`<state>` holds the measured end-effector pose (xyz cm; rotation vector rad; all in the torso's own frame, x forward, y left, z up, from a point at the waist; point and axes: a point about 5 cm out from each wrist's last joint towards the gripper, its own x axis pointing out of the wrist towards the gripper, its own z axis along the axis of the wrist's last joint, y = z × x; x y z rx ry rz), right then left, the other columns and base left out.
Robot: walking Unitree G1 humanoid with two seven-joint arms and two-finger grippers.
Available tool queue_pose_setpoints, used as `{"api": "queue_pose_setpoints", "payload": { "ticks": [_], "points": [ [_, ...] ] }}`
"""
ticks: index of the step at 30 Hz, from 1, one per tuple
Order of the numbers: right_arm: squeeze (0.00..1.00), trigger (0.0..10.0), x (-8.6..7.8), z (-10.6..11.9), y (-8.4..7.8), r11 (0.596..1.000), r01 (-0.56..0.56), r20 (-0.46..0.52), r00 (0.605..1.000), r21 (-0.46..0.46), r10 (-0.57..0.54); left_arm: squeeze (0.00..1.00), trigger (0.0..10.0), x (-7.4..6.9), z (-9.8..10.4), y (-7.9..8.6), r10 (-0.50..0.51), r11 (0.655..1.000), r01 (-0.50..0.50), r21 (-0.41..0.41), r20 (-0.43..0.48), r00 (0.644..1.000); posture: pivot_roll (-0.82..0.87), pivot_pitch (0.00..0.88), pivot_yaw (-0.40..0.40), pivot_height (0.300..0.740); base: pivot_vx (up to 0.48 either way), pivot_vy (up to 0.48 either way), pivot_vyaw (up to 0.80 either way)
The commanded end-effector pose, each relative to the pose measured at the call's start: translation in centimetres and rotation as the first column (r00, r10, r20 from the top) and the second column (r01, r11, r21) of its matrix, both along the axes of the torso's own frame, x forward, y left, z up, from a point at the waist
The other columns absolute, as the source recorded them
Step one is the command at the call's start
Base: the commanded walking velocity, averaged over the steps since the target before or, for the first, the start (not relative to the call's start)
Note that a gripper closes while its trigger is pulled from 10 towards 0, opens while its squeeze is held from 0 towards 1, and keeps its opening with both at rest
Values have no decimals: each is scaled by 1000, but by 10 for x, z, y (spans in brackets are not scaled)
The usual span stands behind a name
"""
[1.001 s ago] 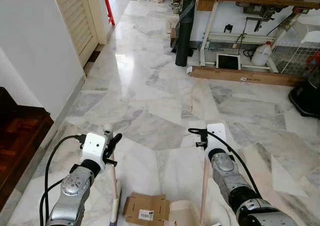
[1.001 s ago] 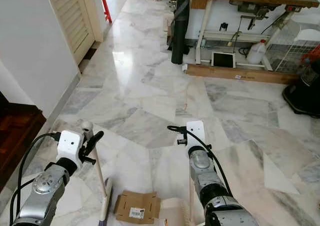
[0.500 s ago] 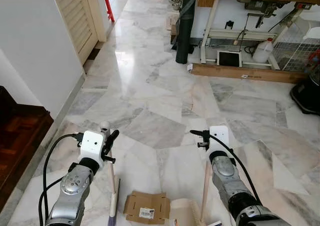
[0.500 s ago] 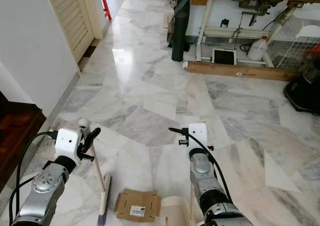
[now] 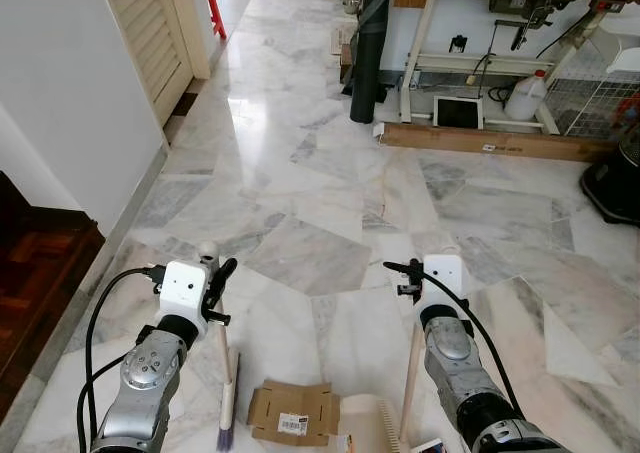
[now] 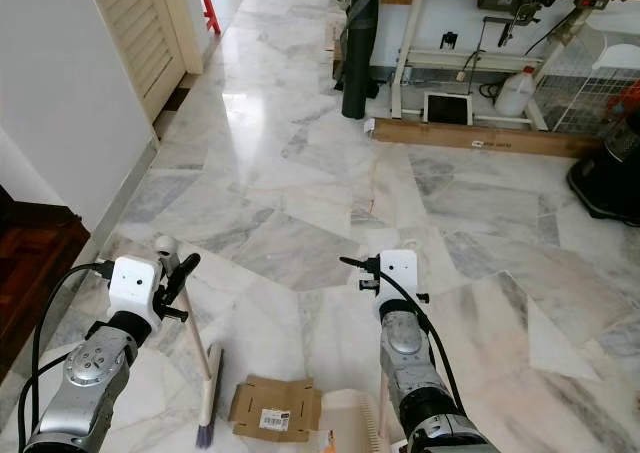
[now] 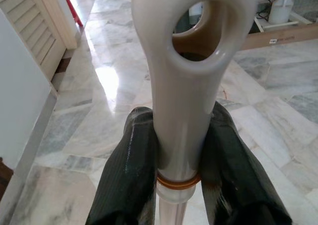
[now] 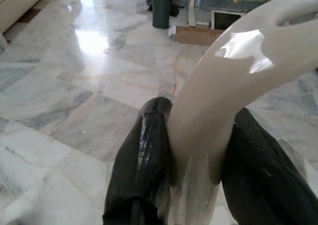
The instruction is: Sweep floor
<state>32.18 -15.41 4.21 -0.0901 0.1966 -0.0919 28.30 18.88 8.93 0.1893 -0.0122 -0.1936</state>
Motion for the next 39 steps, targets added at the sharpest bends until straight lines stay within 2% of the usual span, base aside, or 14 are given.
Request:
{"api": "queue_pose_setpoints", "payload": {
  "ticks": [1,9,18,22,27,35,39],
  "points": [
    [0,10000,5,11,0,1000,8,55,998,20,-9,0,10000,1,2,5,16,1000,-17,7,13,1000,167,87,-2,740,0,0,0],
    [0,10000,11,21,2,1000,-3,97,995,28,0,0,10000,2,3,4,14,1000,-14,4,17,1000,165,84,-3,740,0,0,0],
    [0,10000,5,11,1,1000,-4,62,998,22,3,0,10000,2,2,3,13,1000,-13,1,12,1000,165,85,-4,740,0,0,0],
    [0,10000,-5,0,-2,1000,4,51,999,3,-4,0,10000,1,0,4,18,1000,-18,3,11,1000,168,86,-5,740,0,0,0],
    [0,10000,-12,-5,-3,1000,20,73,997,8,-21,0,10000,0,-1,4,21,1000,-21,1,11,1000,172,87,-5,740,0,0,0],
    [0,10000,-10,4,1,1000,6,152,988,3,-6,0,10000,0,0,4,23,1000,-23,-2,22,1000,170,87,-3,740,0,0,0],
    [0,10000,-9,5,2,1000,-2,160,987,5,1,0,10000,0,1,3,23,1000,-23,-3,26,999,174,88,-5,740,0,0,0]
  ]
}}
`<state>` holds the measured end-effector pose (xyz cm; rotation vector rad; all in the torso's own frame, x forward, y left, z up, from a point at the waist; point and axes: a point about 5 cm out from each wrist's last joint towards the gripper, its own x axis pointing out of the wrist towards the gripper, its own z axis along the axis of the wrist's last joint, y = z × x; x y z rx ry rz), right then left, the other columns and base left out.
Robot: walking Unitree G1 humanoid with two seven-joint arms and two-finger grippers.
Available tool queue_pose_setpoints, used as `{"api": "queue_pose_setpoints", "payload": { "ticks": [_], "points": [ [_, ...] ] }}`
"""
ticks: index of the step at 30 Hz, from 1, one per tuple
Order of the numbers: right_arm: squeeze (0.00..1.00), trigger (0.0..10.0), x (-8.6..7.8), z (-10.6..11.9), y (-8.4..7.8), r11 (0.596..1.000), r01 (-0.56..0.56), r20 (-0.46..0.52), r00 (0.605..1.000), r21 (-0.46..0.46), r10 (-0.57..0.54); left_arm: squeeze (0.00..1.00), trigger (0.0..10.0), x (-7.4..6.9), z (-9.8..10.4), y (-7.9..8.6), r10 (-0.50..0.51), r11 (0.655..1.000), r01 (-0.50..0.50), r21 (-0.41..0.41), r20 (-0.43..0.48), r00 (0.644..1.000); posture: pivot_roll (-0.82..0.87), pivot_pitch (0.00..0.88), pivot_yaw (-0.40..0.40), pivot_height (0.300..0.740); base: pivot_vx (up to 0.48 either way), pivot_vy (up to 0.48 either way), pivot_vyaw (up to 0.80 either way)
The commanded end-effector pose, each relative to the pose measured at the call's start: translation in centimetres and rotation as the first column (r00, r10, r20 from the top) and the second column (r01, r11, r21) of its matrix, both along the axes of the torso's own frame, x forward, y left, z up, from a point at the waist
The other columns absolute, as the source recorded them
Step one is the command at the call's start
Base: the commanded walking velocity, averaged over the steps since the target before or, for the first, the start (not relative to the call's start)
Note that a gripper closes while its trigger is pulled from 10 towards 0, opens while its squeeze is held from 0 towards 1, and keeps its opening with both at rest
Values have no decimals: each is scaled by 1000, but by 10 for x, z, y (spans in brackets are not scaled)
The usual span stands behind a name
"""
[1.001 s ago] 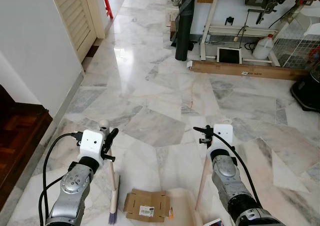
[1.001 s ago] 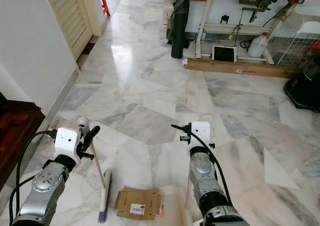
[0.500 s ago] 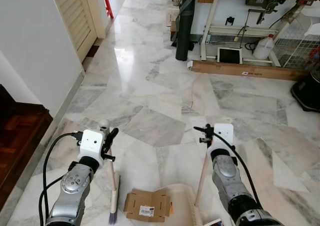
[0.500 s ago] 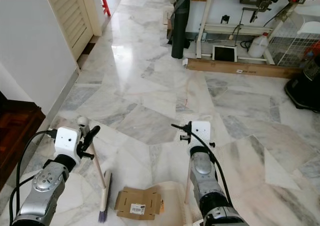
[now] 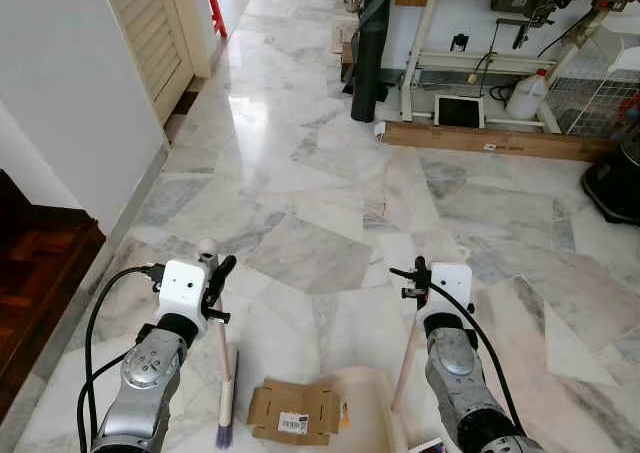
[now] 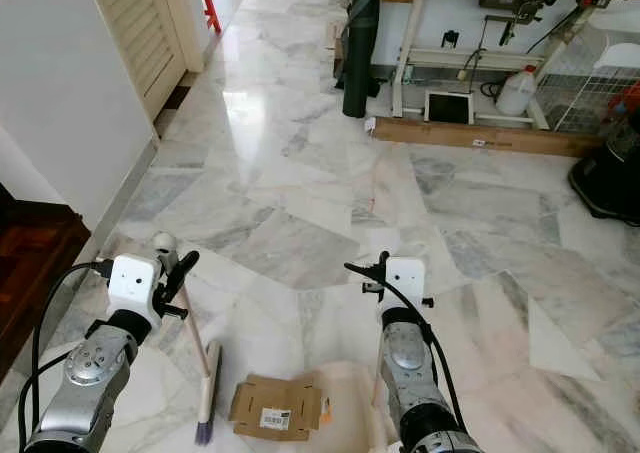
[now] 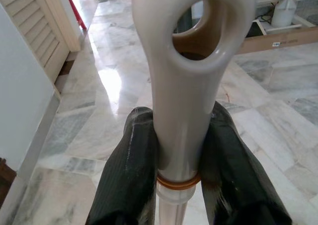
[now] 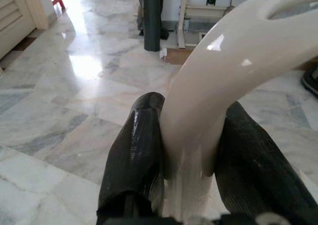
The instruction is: Sweep floor
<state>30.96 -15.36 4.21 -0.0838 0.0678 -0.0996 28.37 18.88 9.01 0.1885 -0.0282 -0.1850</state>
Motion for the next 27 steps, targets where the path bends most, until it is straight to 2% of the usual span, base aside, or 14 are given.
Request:
{"api": "queue_pose_setpoints", "payload": {
  "ticks": [1,6,14,18,21,24,27],
  "points": [
    [0,10000,3,5,2,1000,-4,32,999,5,4,0,10000,-1,0,3,15,1000,-15,-1,9,1000,174,88,-5,740,0,0,0],
    [0,10000,1,3,4,1000,-12,29,1000,7,12,0,10000,-2,0,3,13,1000,-13,1,12,1000,172,89,-4,740,0,0,0],
    [0,10000,-8,-12,5,1000,-30,-43,999,-3,30,0,10000,-2,-2,5,18,1000,-18,9,2,1000,173,90,-5,740,0,0,0],
    [0,10000,-11,-17,5,999,-36,-65,997,-6,36,0,10000,-4,-8,9,32,999,-31,33,-32,999,172,90,-5,740,0,0,0],
    [0,10000,-13,-21,7,999,-49,-91,995,-6,48,0,10000,-6,-19,10,33,999,-29,39,-100,994,173,90,-5,740,0,0,0],
    [0,10000,-15,-23,9,998,-55,-95,994,-9,54,0,10000,-9,-32,14,55,998,-61,-26,-195,979,175,90,-5,740,0,0,0],
    [0,10000,-16,-23,10,998,-57,-98,994,-9,55,0,10000,-11,-37,14,32,994,-58,-98,-245,969,173,90,-4,740,0,0,0]
  ]
}}
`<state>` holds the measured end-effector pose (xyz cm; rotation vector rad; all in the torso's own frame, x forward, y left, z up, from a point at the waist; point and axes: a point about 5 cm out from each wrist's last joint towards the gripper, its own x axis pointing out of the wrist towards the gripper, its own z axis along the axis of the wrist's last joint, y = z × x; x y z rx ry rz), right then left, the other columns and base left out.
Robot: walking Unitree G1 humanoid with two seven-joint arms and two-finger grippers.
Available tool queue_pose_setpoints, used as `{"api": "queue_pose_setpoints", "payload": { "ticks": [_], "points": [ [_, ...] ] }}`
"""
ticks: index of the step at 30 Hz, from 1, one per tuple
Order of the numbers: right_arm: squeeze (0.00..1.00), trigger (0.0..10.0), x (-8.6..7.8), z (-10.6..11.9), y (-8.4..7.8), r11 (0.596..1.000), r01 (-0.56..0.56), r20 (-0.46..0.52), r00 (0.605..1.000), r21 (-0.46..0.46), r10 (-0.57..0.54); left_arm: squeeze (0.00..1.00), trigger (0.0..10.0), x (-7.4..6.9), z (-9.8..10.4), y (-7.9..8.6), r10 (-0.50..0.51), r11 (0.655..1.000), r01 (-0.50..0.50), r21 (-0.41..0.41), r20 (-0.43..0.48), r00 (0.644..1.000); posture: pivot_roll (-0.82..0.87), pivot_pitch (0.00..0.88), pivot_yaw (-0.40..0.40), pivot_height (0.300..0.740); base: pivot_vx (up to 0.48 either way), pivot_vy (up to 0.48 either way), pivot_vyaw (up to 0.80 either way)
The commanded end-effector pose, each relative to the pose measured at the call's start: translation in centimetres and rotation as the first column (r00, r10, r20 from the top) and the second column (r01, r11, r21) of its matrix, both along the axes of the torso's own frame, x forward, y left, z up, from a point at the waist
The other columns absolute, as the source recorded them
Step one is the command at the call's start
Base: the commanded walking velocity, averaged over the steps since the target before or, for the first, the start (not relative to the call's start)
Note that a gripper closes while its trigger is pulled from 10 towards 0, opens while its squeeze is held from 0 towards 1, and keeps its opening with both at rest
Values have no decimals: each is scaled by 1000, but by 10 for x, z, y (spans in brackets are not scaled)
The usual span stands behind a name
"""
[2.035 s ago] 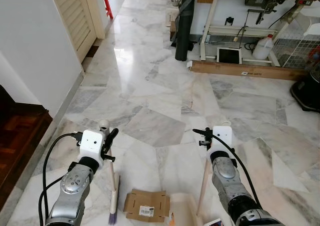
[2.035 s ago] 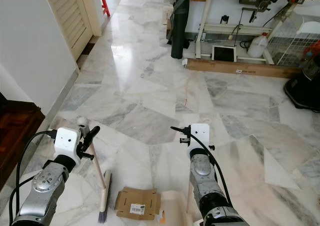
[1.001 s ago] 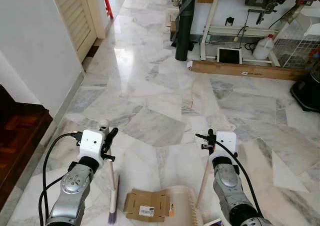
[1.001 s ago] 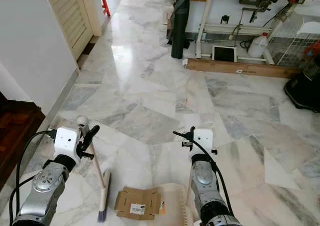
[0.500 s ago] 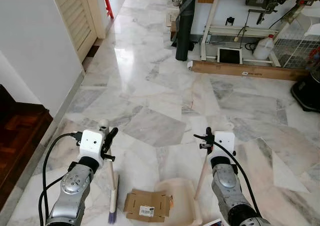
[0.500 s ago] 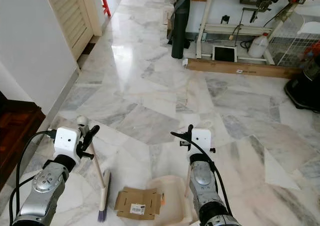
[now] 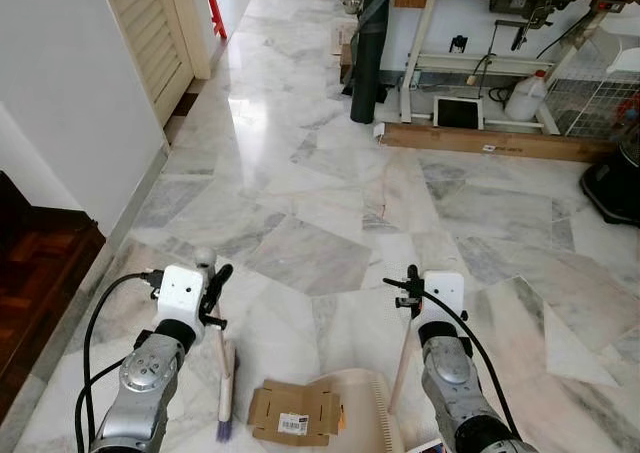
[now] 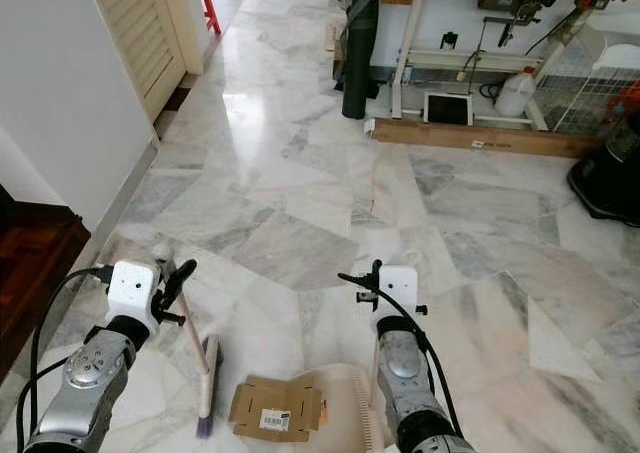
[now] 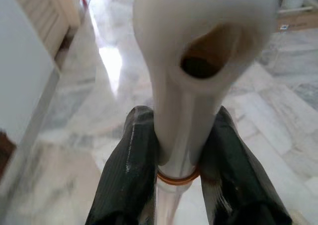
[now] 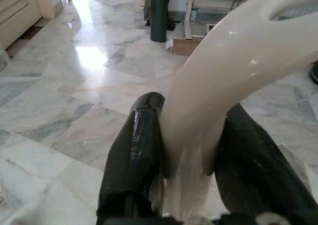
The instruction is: Sweep floor
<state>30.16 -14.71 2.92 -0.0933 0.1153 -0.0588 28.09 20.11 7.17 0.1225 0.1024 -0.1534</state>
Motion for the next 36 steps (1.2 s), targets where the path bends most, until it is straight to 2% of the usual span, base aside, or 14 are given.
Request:
{"api": "queue_pose_setpoints", "payload": {
  "ticks": [1,6,12,19,20,23,25,27,31,32,33,34,35,36],
  "points": [
    [0,10000,-8,-10,3,1000,-17,-49,999,-6,17,0,10000,-8,-20,1,-11,998,3,-66,-120,993,173,90,-4,740,0,0,0],
    [0,10000,-7,-10,2,1000,-17,-49,999,-6,17,0,10000,-7,-18,-6,-55,987,33,-156,-137,989,172,89,-4,740,0,0,0],
    [0,10000,-4,-8,2,1000,-19,-45,999,-9,19,0,10000,-6,-15,-16,-133,951,77,-301,-171,976,172,88,-6,740,0,0,0],
    [0,10000,-3,-7,3,1000,-22,-44,999,-8,21,0,10000,5,9,-15,-102,873,45,-486,-90,991,173,83,-7,740,0,0,0],
    [0,10000,-3,-6,4,1000,-23,-43,999,-8,22,0,10000,8,15,-13,-89,851,37,-523,-75,993,173,83,-6,740,0,0,0],
    [0,10000,-2,-6,3,1000,-22,-42,999,-8,22,0,10000,11,24,-11,-80,827,42,-560,-42,996,174,81,-6,740,0,0,0],
    [0,10000,-2,-6,3,1000,-21,-40,999,-8,20,0,10000,12,28,-10,-68,832,41,-553,-28,997,174,81,-6,740,0,0,0],
    [0,10000,-2,-5,3,1000,-18,-37,999,-8,18,0,10000,13,34,-5,-22,864,21,-503,4,1000,176,80,-5,740,0,0,0],
    [0,10000,-1,-4,3,1000,-18,-35,999,-7,17,0,10000,14,39,-1,20,888,-1,-459,36,999,176,79,-5,740,0,0,0],
    [0,10000,-1,-4,4,1000,-15,-31,999,-3,15,0,10000,16,50,5,93,920,-44,-389,107,990,177,73,-3,740,0,0,0],
    [0,10000,0,-3,4,1000,-13,-27,1000,0,13,0,10000,16,56,8,124,935,-65,-347,149,981,176,72,-3,740,0,0,0],
    [0,10000,0,-3,4,1000,-13,-27,1000,0,13,0,10000,16,56,8,124,935,-65,-347,149,981,176,72,-3,740,0,0,0],
    [0,10000,1,-1,3,1000,-8,-22,1000,8,8,0,10000,15,68,10,155,955,-89,-281,223,962,177,69,-2,740,0,0,0],
    [0,10000,2,-1,3,1000,-3,-20,1000,15,4,0,10000,14,73,11,168,962,-102,-254,253,953,177,67,-2,740,0,0,0]
  ]
}}
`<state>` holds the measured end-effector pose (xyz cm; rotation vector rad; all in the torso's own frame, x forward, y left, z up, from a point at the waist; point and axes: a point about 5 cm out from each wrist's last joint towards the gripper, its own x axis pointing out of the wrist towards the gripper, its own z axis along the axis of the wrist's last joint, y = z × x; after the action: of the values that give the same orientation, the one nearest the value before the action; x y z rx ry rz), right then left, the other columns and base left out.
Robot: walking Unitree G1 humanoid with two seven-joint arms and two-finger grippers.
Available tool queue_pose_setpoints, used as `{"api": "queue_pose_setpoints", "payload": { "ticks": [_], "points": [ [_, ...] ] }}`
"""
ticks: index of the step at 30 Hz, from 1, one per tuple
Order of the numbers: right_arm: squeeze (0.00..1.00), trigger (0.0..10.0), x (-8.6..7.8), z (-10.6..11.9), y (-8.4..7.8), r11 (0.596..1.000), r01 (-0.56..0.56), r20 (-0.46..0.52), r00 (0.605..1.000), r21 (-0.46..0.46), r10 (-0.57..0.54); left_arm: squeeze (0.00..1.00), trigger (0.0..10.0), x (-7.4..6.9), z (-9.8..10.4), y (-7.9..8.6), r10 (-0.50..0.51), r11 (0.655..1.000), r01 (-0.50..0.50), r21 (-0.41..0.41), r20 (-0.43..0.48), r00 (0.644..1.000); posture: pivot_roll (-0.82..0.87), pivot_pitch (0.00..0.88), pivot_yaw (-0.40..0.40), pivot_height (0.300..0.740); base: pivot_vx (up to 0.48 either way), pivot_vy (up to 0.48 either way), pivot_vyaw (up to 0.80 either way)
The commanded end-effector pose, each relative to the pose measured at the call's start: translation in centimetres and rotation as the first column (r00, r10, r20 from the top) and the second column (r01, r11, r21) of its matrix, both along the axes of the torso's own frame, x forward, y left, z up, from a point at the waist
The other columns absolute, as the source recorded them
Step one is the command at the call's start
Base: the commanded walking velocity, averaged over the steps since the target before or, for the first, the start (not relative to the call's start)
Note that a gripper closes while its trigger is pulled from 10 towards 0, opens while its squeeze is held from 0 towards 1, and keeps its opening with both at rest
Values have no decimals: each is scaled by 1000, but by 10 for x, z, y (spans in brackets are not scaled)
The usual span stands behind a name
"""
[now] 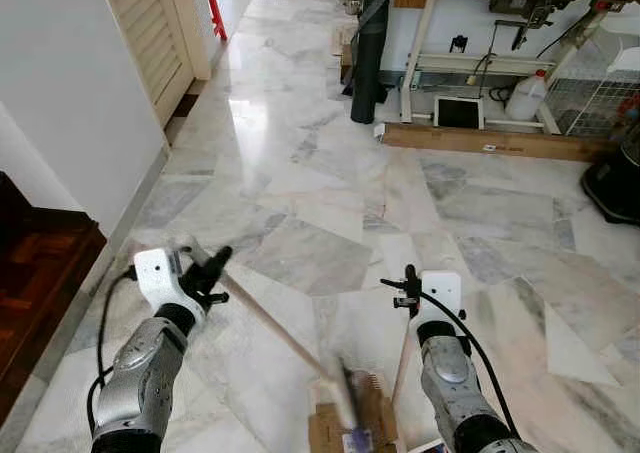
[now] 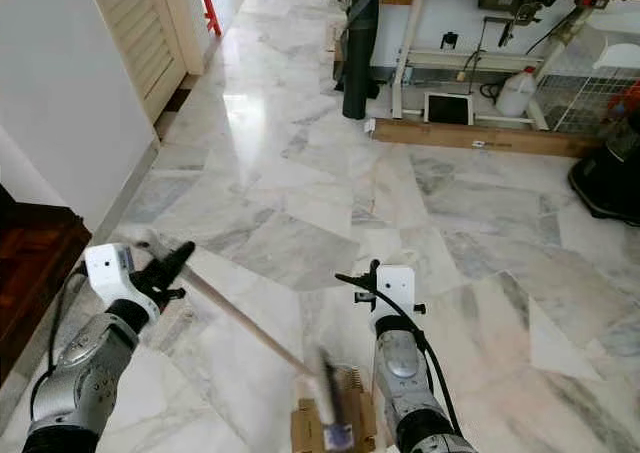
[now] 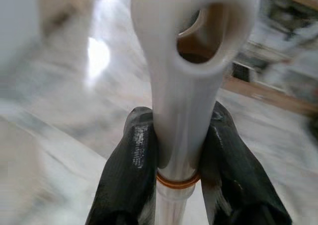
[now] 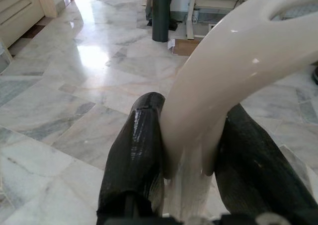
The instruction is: Sweep floor
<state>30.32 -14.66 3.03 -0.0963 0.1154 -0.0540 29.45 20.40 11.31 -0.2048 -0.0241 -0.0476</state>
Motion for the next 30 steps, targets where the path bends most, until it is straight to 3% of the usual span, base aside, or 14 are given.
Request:
{"api": "queue_pose_setpoints", "payload": {
  "ticks": [1,3,8,11,14,18,22,30],
  "points": [
    [0,10000,1,-1,2,1000,5,-18,1000,23,-4,0,10000,0,34,8,57,991,-77,106,174,983,177,67,-2,740,0,0,0],
    [0,10000,3,1,0,999,18,-11,1000,43,-17,0,10000,0,43,10,72,966,-125,225,231,970,179,60,0,740,0,0,0],
    [0,10000,8,8,-3,996,46,14,999,83,-47,0,10000,-1,39,9,59,945,-131,300,239,969,174,52,2,740,0,0,0],
    [0,10000,15,18,-6,991,72,53,996,117,-78,0,10000,-6,20,0,-16,913,-60,404,182,983,160,24,9,740,0,0,0],
    [0,10000,18,24,-7,989,78,82,993,129,-89,0,10000,-7,14,-3,-14,918,-56,393,172,985,156,13,10,740,0,0,0],
    [0,10000,26,43,-12,963,97,166,976,253,-142,0,10000,-7,4,-6,30,929,-88,360,164,986,141,0,9,740,0,0,0],
    [0,10000,30,53,-15,946,106,203,964,305,-174,0,10000,-7,1,-8,19,925,-80,371,165,986,137,0,11,740,0,0,0],
    [0,10000,31,61,-14,941,99,236,955,324,-182,0,10000,-10,-5,-12,-66,927,12,374,133,989,139,0,2,740,0,0,0]
  ]
}}
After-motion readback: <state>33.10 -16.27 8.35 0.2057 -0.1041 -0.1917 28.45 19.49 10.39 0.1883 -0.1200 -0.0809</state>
